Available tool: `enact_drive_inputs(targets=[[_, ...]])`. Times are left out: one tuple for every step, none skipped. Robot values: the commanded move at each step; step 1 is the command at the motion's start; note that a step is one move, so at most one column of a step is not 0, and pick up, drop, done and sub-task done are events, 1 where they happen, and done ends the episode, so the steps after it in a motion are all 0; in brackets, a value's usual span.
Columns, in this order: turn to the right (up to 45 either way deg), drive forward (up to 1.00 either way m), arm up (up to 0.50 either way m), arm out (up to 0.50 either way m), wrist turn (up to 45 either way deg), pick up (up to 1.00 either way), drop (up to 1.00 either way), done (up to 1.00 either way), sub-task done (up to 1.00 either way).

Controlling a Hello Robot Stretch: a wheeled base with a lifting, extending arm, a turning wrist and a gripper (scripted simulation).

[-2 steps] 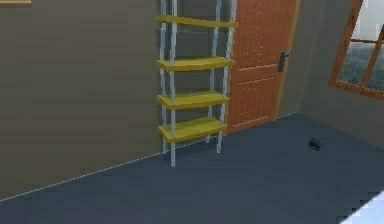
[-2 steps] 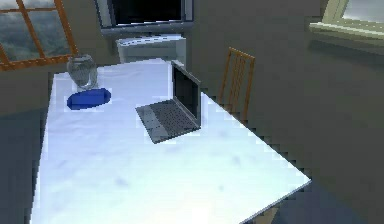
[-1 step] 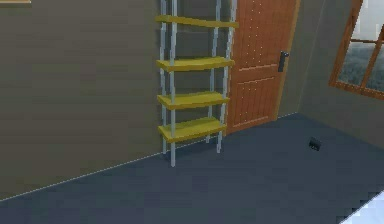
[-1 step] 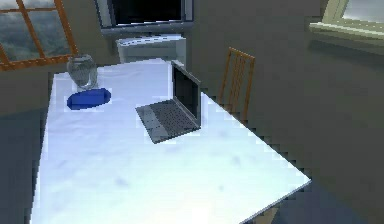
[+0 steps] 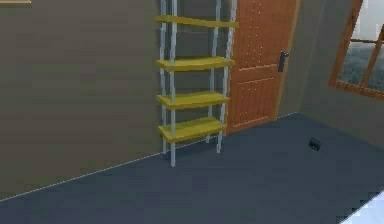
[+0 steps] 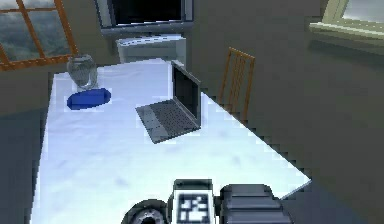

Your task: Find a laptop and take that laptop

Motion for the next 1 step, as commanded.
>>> enact_drive_inputs(targets=[[0.0, 0.00, 0.00, 0.50, 0.0, 0.00, 0.00, 0.00, 0.00]])
